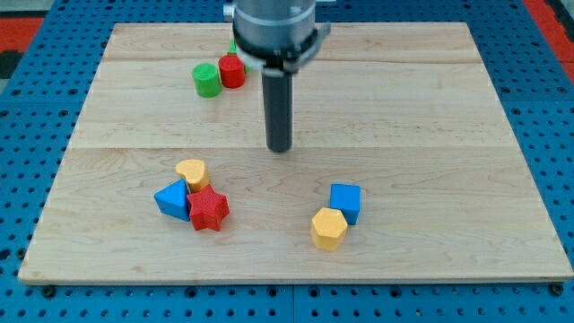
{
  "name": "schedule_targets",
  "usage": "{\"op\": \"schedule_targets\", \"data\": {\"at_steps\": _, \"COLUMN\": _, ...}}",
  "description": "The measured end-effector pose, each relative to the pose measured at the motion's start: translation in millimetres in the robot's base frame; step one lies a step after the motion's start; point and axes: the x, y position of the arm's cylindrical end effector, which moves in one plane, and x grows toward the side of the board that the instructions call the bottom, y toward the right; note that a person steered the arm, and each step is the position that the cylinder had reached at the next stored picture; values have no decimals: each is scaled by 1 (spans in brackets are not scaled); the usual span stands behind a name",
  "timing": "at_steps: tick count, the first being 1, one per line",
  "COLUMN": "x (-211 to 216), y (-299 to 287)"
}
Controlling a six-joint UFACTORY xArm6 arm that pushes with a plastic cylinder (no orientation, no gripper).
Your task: Slide the red star to the center
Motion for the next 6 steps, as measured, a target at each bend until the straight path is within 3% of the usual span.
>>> {"op": "schedule_targets", "data": {"at_steps": 2, "x": 74, "y": 10}}
{"op": "schedule_targets", "data": {"at_steps": 5, "x": 125, "y": -92}}
{"op": "schedule_targets", "data": {"at_steps": 6, "x": 107, "y": -115}}
